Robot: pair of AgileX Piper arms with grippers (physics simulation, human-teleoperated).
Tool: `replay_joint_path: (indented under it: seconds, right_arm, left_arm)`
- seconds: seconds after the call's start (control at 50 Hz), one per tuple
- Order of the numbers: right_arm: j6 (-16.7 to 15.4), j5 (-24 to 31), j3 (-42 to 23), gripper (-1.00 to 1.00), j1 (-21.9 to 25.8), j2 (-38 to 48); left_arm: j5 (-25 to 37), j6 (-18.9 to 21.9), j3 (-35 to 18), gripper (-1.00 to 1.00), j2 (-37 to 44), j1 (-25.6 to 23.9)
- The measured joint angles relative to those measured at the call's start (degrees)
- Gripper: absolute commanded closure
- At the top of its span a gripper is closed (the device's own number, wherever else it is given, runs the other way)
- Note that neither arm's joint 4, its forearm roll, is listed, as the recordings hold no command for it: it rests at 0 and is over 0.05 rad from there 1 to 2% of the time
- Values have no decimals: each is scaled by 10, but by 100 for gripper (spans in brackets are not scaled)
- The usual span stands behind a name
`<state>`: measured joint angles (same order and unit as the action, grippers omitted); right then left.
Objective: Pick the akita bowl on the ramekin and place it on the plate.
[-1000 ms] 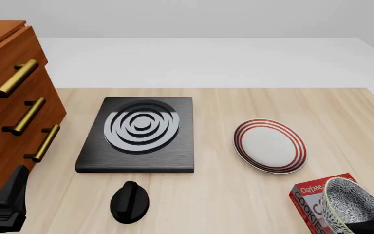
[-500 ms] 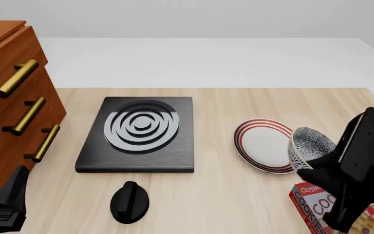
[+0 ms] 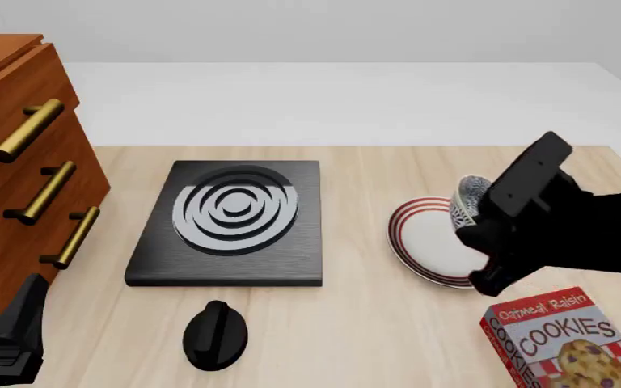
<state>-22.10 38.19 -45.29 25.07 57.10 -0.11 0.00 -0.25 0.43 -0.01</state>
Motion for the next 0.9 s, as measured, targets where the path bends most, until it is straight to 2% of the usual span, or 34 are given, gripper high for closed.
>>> replay_joint_path:
  seconds: [0.9]
  right_arm:
    - [27,-139,0,100,-71,154]
  left_arm:
    - [0,0,0,-100,0,0]
